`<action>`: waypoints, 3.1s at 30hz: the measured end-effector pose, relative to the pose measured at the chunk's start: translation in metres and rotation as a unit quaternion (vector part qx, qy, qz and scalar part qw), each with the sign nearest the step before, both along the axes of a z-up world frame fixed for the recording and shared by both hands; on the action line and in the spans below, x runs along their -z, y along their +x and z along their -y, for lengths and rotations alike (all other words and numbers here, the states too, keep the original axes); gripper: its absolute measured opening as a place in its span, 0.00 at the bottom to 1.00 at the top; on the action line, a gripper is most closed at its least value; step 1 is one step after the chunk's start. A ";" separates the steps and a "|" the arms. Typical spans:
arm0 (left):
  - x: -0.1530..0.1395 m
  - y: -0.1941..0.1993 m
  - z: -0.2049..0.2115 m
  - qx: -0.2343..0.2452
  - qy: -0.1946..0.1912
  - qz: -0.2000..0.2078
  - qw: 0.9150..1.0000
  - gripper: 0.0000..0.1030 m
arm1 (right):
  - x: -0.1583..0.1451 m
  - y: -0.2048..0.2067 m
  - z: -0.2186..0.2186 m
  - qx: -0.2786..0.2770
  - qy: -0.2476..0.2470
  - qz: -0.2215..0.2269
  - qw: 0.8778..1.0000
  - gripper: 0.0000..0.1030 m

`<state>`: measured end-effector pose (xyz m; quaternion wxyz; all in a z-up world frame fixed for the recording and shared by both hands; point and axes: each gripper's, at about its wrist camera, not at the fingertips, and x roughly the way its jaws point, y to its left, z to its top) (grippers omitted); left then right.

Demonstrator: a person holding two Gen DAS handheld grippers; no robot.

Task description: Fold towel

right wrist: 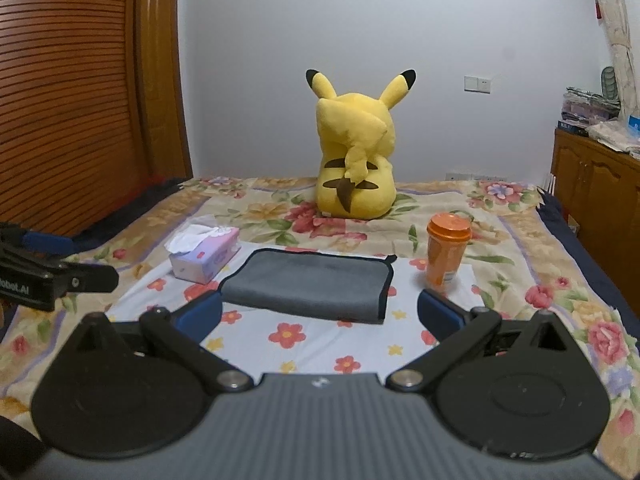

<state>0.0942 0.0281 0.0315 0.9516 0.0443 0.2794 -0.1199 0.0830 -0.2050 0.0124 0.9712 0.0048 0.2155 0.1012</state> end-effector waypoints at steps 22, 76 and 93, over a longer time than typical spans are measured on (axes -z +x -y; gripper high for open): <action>0.046 -0.034 0.013 -0.001 0.005 -0.030 1.000 1.00 | 0.047 -0.028 0.008 0.020 0.012 -0.018 1.000 1.00; 0.040 -0.068 0.021 -0.040 -0.005 0.030 0.999 1.00 | 0.053 -0.061 0.049 0.064 0.038 0.043 0.996 1.00; 0.026 -0.075 0.022 -0.045 -0.007 0.074 0.996 1.00 | 0.044 -0.068 0.056 0.070 0.038 0.080 0.994 1.00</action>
